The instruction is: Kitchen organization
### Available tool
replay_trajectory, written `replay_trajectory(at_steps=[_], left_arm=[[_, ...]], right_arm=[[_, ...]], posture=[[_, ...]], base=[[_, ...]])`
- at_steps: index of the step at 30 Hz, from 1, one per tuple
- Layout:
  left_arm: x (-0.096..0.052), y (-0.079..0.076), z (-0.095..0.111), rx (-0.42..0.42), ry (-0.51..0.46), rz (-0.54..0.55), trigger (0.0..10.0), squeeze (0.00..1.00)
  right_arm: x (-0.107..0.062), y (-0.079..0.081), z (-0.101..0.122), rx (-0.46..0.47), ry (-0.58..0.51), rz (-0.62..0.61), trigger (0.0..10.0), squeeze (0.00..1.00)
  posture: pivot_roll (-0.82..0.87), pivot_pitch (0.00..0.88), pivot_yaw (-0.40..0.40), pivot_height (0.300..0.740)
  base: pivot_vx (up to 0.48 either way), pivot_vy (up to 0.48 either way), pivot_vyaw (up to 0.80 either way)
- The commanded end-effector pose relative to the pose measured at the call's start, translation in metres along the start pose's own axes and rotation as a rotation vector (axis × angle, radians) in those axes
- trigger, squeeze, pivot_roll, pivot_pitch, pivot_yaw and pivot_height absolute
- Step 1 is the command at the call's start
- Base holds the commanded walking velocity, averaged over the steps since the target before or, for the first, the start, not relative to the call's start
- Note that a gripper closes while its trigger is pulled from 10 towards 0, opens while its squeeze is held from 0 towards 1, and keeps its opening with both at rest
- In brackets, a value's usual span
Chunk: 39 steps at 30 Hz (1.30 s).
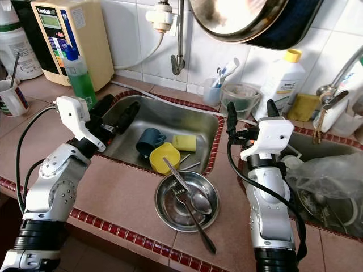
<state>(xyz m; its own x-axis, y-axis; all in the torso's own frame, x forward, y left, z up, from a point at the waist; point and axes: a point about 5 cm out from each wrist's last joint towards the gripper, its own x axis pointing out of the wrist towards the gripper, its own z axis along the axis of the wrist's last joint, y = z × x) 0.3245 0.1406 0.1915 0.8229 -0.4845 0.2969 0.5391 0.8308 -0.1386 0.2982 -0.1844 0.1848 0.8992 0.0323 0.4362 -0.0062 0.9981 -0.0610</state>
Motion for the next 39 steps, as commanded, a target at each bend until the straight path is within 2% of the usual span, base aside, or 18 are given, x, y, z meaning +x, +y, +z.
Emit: replay_trajectory(at_steps=[1,23,29,33,37,39], left_arm=[[0.0,-0.003,0.003,0.005,0.002,-0.022,10.0,0.0],[-0.001,-0.004,0.003,0.006,0.016,-0.038,10.0,0.0],[0.0,-0.005,0.004,0.022,0.017,-0.049,10.0,0.0],[0.003,-0.009,0.003,0.054,0.039,-0.106,10.0,0.0],[0.009,-0.02,-0.002,0.094,0.077,-0.213,10.0,0.0],[0.011,-0.023,-0.003,0.108,0.083,-0.231,10.0,0.0]], right_arm=[[0.0,-0.004,0.004,-0.007,-0.013,-0.005,10.0,0.0],[-0.004,-0.004,0.001,-0.009,0.005,-0.018,10.0,0.0],[-0.004,-0.004,-0.001,-0.005,0.016,-0.012,10.0,0.0],[-0.006,-0.002,-0.006,-0.005,0.048,0.003,10.0,0.0],[-0.01,-0.001,-0.013,0.005,0.093,0.019,10.0,0.0],[-0.011,0.0,-0.015,0.019,0.107,0.028,10.0,0.0]], posture=[[0.01,0.0,-0.005,0.74],[0.01,0.0,0.003,0.74],[0.01,0.0,0.0,0.74],[0.02,0.0,-0.005,0.74],[0.03,0.0,-0.01,0.74],[0.03,0.001,-0.011,0.74]], base=[[-0.247,0.0,0.0],[-0.277,0.0,0.0],[0.0,0.0,0.0],[0.0,0.0,0.0],[0.0,0.0,0.0],[0.0,0.0,0.0]])
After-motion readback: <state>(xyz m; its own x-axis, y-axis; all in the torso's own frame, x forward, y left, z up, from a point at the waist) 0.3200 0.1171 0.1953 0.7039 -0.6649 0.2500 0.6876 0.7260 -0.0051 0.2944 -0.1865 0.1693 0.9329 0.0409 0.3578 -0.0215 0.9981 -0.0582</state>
